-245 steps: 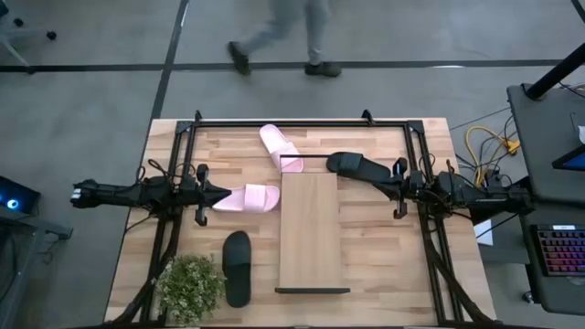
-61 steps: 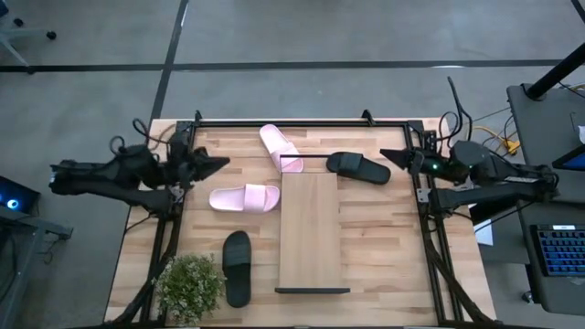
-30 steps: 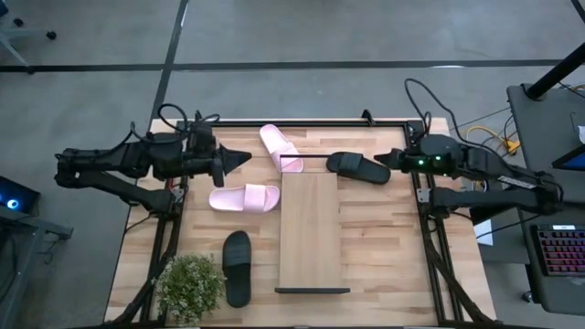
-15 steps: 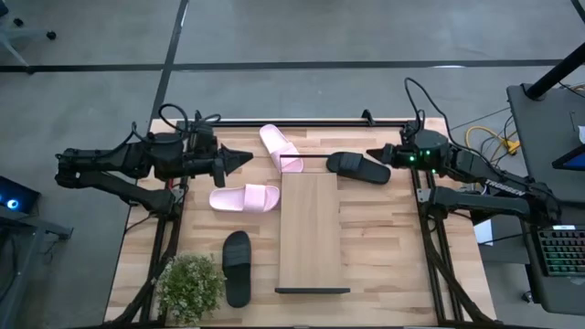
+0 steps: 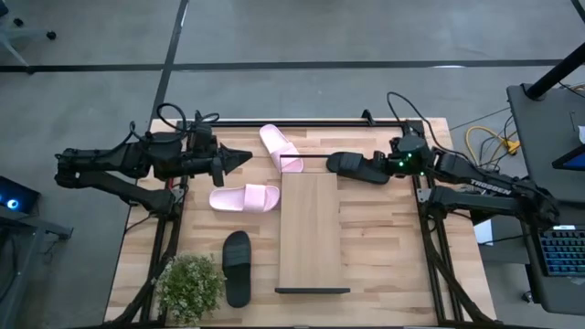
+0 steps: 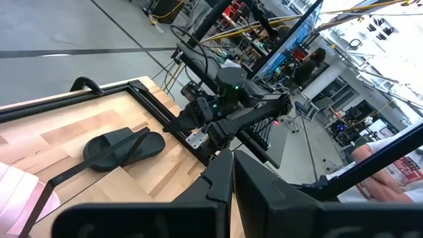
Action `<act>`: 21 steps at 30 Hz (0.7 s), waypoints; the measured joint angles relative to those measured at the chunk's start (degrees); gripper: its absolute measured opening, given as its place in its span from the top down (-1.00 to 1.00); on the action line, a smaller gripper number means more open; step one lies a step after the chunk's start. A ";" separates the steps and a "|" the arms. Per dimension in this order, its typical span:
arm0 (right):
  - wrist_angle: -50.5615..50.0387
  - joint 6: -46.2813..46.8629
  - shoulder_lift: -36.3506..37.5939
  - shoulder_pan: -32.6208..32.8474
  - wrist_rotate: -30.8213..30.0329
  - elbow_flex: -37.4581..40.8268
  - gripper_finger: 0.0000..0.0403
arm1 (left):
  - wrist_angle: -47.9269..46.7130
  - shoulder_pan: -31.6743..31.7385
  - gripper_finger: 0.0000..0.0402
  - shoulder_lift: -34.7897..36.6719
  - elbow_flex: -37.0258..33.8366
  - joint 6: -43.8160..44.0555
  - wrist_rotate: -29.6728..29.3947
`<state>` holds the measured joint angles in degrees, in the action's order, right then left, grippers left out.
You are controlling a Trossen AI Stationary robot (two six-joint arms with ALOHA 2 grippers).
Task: Pick and place slides into the shelf
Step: Put the top black slide on the shelf
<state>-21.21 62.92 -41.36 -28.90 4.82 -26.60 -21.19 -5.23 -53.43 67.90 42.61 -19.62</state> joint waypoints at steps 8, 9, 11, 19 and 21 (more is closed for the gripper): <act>8.56 3.26 0.02 -1.99 1.76 6.58 -0.02 | 0.17 0.00 1.00 0.11 0.00 0.00 0.03; 9.39 3.66 0.01 -2.20 2.12 7.34 -0.02 | 0.17 0.00 1.00 0.11 0.00 0.00 0.04; 11.65 4.58 -0.26 -2.64 3.16 8.62 -0.02 | 0.17 0.00 1.00 0.11 0.00 0.00 0.12; 15.46 4.51 -3.85 -4.30 4.20 10.11 -0.02 | 2.08 0.00 1.00 0.11 0.00 -1.01 0.42; 16.21 4.15 -5.38 -4.80 4.41 9.56 -0.02 | 2.90 0.00 1.00 0.11 0.00 -1.26 0.47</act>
<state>-5.00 67.06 -46.74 -33.70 9.22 -17.05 -18.28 -5.23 -53.32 67.90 41.35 -19.15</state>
